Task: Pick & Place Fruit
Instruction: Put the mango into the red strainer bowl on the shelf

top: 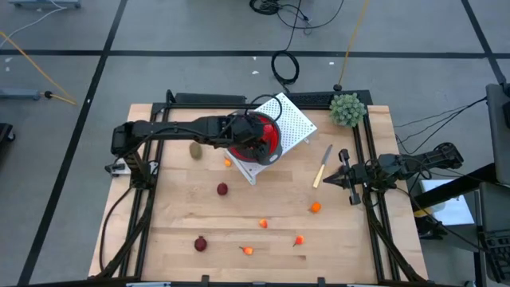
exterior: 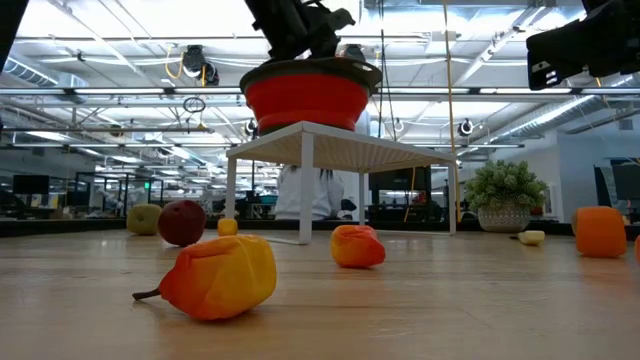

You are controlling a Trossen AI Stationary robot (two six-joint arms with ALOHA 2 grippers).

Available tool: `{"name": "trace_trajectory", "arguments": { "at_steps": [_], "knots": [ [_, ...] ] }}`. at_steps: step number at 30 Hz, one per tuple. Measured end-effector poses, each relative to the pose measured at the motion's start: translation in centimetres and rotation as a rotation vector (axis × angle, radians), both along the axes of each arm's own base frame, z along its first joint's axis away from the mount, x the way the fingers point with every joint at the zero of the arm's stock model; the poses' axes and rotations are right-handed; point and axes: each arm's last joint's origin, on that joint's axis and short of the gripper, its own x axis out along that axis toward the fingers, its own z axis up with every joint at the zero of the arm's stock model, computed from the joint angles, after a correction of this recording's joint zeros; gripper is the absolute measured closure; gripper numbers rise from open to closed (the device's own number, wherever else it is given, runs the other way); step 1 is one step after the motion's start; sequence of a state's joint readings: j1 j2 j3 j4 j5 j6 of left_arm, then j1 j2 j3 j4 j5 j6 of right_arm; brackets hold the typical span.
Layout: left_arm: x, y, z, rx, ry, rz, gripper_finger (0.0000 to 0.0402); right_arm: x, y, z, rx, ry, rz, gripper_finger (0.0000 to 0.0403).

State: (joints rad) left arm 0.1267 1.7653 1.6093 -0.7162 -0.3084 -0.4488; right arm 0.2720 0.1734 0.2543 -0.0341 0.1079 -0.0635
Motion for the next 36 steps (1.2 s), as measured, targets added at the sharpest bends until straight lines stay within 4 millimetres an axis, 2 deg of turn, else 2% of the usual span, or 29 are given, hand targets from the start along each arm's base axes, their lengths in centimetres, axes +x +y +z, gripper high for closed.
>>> {"name": "trace_trajectory", "arguments": {
  "at_steps": [19, 26, 31, 36],
  "knots": [
    [-0.1, 0.9, 0.1, 0.046, 0.010, -0.009, 0.0151, 0.0, 0.0, 0.0, 0.000, 0.000, 0.000, 0.0403],
    [-0.1, 1.6, 0.0, 0.039, 0.001, 0.037, 0.0151, 0.0, 0.0, 0.0, 0.000, 0.000, 0.001, 0.0403],
    [0.5, 1.5, -1.0, 0.020, 0.019, 0.027, 0.0151, 0.0, 0.0, 0.0, 0.000, 0.000, 0.003, 0.0403],
    [0.7, 1.6, -1.0, 0.021, 0.006, 0.028, 0.0151, 0.0, 0.0, 0.0, 0.007, 0.000, 0.003, 0.0403]
  ]
}}
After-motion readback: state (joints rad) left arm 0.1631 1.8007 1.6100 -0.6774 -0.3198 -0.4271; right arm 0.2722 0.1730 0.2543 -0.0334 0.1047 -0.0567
